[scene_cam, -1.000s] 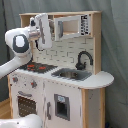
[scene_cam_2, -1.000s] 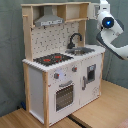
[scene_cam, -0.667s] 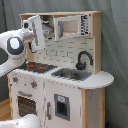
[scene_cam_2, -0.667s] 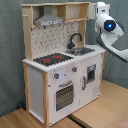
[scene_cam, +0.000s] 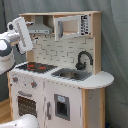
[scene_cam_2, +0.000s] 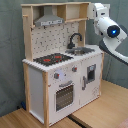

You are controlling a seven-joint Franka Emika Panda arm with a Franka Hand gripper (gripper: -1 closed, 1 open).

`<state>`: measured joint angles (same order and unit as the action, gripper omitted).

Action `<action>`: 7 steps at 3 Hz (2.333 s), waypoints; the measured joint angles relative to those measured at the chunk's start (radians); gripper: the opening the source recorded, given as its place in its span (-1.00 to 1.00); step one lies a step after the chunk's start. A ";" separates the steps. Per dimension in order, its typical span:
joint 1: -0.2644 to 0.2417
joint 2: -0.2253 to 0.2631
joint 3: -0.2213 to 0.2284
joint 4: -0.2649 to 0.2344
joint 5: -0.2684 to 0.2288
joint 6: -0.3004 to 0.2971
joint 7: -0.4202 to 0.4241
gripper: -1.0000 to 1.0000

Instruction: Play with the kitchen

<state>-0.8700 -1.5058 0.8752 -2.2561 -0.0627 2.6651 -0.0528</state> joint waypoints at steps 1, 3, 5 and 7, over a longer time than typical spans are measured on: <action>0.024 -0.004 0.006 0.032 -0.101 -0.010 -0.001 1.00; 0.073 -0.004 0.091 0.115 -0.273 -0.049 -0.014 1.00; 0.104 -0.004 0.247 0.225 -0.305 -0.058 -0.091 1.00; 0.187 -0.004 0.396 0.273 -0.306 -0.104 -0.182 1.00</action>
<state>-0.6832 -1.5094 1.2714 -1.9830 -0.3692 2.5614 -0.2348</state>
